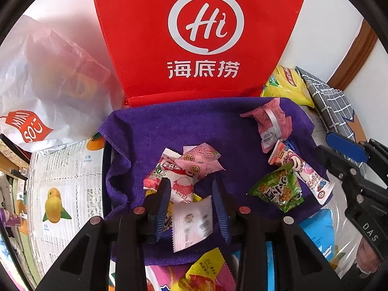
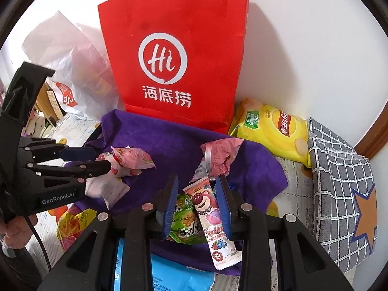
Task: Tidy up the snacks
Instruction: 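Open the right tool to drop the candy stick while the left tool releases the white packet, then move both tools back to the remaining packets beside the tissue box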
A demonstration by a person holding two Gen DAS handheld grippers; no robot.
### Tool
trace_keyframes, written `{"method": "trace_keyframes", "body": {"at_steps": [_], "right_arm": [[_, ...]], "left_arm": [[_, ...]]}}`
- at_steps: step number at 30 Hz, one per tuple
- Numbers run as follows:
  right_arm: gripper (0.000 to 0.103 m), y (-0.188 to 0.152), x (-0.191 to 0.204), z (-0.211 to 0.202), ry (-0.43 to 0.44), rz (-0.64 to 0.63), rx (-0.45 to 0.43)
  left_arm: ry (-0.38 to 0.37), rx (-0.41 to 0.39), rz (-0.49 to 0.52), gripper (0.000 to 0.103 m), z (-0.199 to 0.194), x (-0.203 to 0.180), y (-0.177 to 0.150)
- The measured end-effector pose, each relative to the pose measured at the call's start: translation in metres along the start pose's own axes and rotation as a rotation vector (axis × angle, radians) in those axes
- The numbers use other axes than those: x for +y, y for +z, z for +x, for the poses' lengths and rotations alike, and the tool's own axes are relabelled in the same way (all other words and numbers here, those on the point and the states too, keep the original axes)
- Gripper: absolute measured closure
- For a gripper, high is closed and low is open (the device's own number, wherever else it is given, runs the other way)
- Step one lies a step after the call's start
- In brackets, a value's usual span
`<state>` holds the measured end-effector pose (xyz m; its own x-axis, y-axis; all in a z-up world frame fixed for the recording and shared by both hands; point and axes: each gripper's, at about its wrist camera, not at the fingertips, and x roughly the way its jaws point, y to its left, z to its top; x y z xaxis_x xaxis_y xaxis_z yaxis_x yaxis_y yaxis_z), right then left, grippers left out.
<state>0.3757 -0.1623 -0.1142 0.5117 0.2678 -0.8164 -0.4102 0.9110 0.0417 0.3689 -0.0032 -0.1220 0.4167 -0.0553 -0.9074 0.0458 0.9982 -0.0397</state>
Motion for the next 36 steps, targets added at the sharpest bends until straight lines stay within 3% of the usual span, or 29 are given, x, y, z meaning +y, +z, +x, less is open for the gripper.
{"method": "trace_keyframes", "body": {"at_steps": [13, 20, 30, 36], "right_arm": [[0.070, 0.003, 0.007, -0.018, 0.037, 0.007, -0.030], [0.070, 0.002, 0.030, -0.037, 0.050, -0.011, -0.051], [0.070, -0.032, 0.068, -0.059, 0.062, 0.017, -0.048], [0.070, -0.050, 0.092, -0.070, 0.058, 0.021, -0.025]], "left_arm": [[-0.031, -0.075, -0.010, 0.061, -0.026, 0.008, 0.005], [-0.034, -0.139, -0.007, 0.058, -0.054, 0.014, 0.005], [-0.005, -0.232, 0.017, 0.052, -0.102, 0.023, -0.002], [0.049, -0.294, 0.015, 0.046, -0.139, 0.038, -0.017]]}}
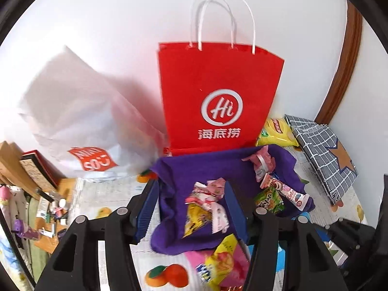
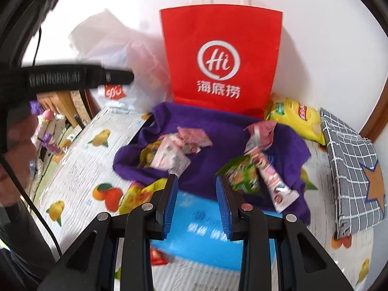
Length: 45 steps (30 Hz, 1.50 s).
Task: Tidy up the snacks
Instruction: 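Move both tools back to the remaining packets beside the tissue box, then grasp the pink-yellow chip bag with the right tool while the left tool grasps the red packet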
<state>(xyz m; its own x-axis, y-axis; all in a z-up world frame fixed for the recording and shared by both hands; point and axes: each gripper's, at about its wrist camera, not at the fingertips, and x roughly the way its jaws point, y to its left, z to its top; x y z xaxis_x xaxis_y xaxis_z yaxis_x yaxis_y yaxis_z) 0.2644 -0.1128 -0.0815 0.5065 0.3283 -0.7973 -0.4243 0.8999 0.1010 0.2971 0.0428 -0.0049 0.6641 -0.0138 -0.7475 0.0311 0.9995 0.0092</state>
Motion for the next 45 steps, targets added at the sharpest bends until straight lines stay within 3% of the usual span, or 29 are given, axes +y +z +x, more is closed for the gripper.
{"method": "trace_keyframes", "body": {"at_steps": [6, 12, 20, 30, 35, 41, 45], "right_arm": [[0.070, -0.015, 0.027, -0.006, 0.028, -0.035, -0.014], [0.069, -0.024, 0.046, 0.006, 0.068, -0.049, 0.005], [0.055, -0.032, 0.076, 0.027, 0.101, -0.129, 0.024], [0.050, -0.037, 0.098, 0.072, -0.029, -0.196, 0.111], [0.042, -0.042, 0.101, 0.084, -0.075, -0.215, 0.107], [0.034, -0.050, 0.117, 0.096, -0.161, -0.329, 0.087], [0.046, -0.053, 0.117, 0.094, -0.167, -0.348, 0.076]], "left_arm": [[0.083, 0.009, 0.025, 0.044, -0.015, 0.027, -0.028], [0.108, 0.067, -0.056, 0.044, -0.006, 0.067, -0.062], [0.003, 0.110, -0.145, 0.044, 0.021, 0.093, -0.104], [-0.032, 0.120, -0.182, 0.044, 0.034, 0.105, -0.120], [-0.017, 0.131, -0.174, 0.044, 0.038, 0.102, -0.124], [-0.005, 0.143, -0.178, 0.044, 0.043, 0.103, -0.126], [-0.002, 0.155, -0.201, 0.044, 0.047, 0.109, -0.128]]}}
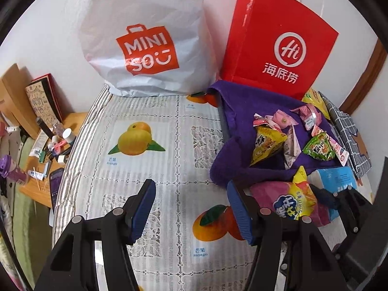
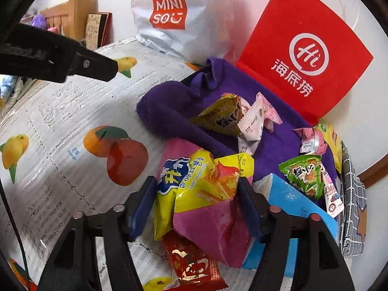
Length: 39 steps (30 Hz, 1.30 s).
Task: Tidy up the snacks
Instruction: 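Grasp the pink-yellow chip bag with the right tool while the left tool grasps the red packet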
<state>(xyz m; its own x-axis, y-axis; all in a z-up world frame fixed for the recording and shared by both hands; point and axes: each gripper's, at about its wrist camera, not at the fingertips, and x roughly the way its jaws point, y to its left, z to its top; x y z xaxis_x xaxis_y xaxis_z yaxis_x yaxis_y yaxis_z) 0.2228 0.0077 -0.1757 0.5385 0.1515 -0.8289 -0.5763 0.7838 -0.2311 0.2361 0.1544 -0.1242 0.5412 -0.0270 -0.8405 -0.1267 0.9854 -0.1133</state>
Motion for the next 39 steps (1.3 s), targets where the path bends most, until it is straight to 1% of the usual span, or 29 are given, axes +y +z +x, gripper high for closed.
{"method": "trace_keyframes", "body": {"at_steps": [2, 3, 6, 11, 12, 15, 17, 20, 23, 26, 27, 30, 32, 35, 36, 37, 39], "right_arm": [[0.052, -0.002, -0.001, -0.003, -0.003, -0.007, -0.008], [0.052, -0.002, -0.002, -0.007, 0.008, 0.001, -0.014], [0.053, -0.005, -0.004, -0.022, 0.062, 0.033, -0.047], [0.053, -0.010, -0.010, -0.058, 0.104, 0.090, -0.119], [0.053, -0.013, -0.014, -0.067, 0.112, 0.107, -0.135], [0.053, -0.026, -0.031, -0.096, 0.098, 0.148, -0.187], [0.053, -0.036, -0.047, -0.112, 0.081, 0.187, -0.211], [0.053, -0.054, -0.070, -0.128, 0.060, 0.242, -0.228], [0.053, -0.078, -0.091, -0.140, 0.011, 0.288, -0.233], [0.053, -0.100, -0.104, -0.145, -0.003, 0.321, -0.224], [0.053, -0.109, -0.108, -0.146, -0.009, 0.330, -0.221], [0.053, -0.132, -0.117, -0.146, -0.017, 0.358, -0.207], [0.053, -0.145, -0.120, -0.144, -0.010, 0.374, -0.195], [0.053, -0.164, -0.124, -0.139, -0.008, 0.398, -0.172], [0.053, -0.172, -0.126, -0.137, -0.006, 0.408, -0.163], [0.053, -0.176, -0.127, -0.135, -0.003, 0.415, -0.156], [0.053, -0.185, -0.129, -0.132, 0.007, 0.431, -0.147]], "left_arm": [[-0.003, -0.003, -0.007, 0.044, 0.000, 0.002, 0.000], [-0.003, -0.009, -0.008, 0.044, -0.001, 0.003, 0.000], [-0.007, -0.020, -0.008, 0.044, -0.004, 0.002, -0.001], [-0.018, -0.019, 0.001, 0.044, -0.005, -0.001, -0.005], [-0.030, -0.018, 0.002, 0.044, -0.005, -0.002, -0.007], [-0.087, 0.000, 0.025, 0.044, -0.003, -0.010, -0.016], [-0.137, 0.030, 0.035, 0.044, 0.000, -0.021, -0.025], [-0.213, 0.060, 0.065, 0.044, 0.003, -0.043, -0.037], [-0.241, 0.058, 0.124, 0.044, 0.001, -0.070, -0.047], [-0.270, 0.069, 0.175, 0.042, 0.001, -0.097, -0.056], [-0.270, 0.073, 0.197, 0.042, 0.002, -0.106, -0.059], [-0.238, 0.065, 0.275, 0.040, 0.005, -0.130, -0.068], [-0.197, 0.064, 0.301, 0.039, 0.010, -0.141, -0.073], [-0.183, 0.092, 0.348, 0.038, 0.020, -0.152, -0.084], [-0.176, 0.098, 0.355, 0.037, 0.023, -0.154, -0.088], [-0.179, 0.097, 0.356, 0.031, 0.024, -0.156, -0.091], [-0.178, 0.107, 0.366, 0.031, 0.027, -0.159, -0.096]]}}
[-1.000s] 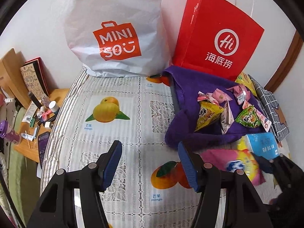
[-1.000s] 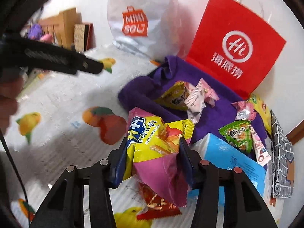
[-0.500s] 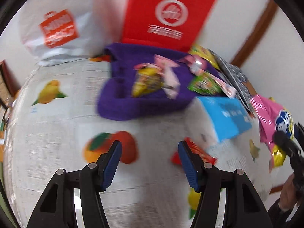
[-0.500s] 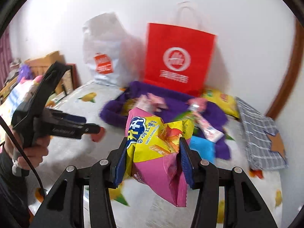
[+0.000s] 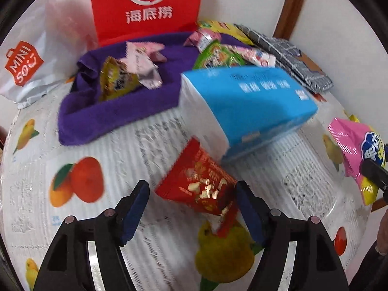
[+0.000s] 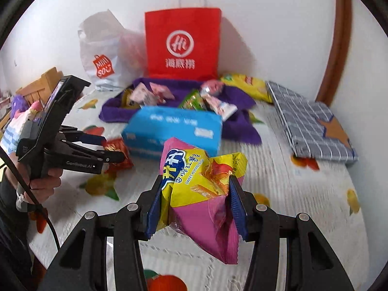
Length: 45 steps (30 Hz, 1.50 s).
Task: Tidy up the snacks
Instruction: 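Grasp the pink-yellow chip bag with the right tool while the left tool grasps the red packet, then carry the chip bag and red packet over the purple towel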
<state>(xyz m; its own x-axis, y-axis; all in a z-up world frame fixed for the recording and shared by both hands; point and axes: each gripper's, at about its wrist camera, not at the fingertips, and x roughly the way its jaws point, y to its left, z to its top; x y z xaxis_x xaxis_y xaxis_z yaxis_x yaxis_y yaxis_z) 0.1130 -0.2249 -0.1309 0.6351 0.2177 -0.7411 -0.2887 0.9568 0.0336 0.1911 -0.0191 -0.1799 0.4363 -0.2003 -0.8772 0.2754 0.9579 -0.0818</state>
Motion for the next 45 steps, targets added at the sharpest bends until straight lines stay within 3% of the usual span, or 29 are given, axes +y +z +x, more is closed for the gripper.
{"method": "trace_keyframes", "body": {"at_steps": [4, 6, 7, 12, 29, 42, 45], "right_arm": [[0.053, -0.009, -0.008, 0.004, 0.015, 0.022, 0.009], [0.053, -0.013, -0.009, 0.005, 0.024, 0.028, 0.010], [0.053, -0.014, -0.010, 0.005, 0.028, 0.032, 0.010], [0.053, -0.020, -0.012, 0.008, 0.035, 0.035, 0.015], [0.053, -0.008, -0.007, -0.007, 0.027, 0.016, -0.016], [0.053, 0.033, 0.006, -0.027, 0.014, 0.017, -0.059], [0.053, 0.048, 0.007, -0.025, 0.017, 0.025, -0.065]], "left_arm": [[0.069, -0.021, 0.041, 0.032, 0.004, -0.011, -0.006], [0.053, -0.031, 0.041, 0.041, 0.002, -0.013, -0.007], [0.043, -0.035, 0.039, 0.052, 0.000, -0.013, -0.008], [0.029, -0.056, 0.016, 0.064, -0.009, -0.010, -0.009], [-0.051, -0.103, -0.067, 0.065, -0.050, -0.017, -0.010], [-0.051, -0.146, -0.092, 0.065, -0.084, -0.017, 0.007], [-0.021, -0.175, -0.100, 0.065, -0.091, -0.012, 0.015]]}}
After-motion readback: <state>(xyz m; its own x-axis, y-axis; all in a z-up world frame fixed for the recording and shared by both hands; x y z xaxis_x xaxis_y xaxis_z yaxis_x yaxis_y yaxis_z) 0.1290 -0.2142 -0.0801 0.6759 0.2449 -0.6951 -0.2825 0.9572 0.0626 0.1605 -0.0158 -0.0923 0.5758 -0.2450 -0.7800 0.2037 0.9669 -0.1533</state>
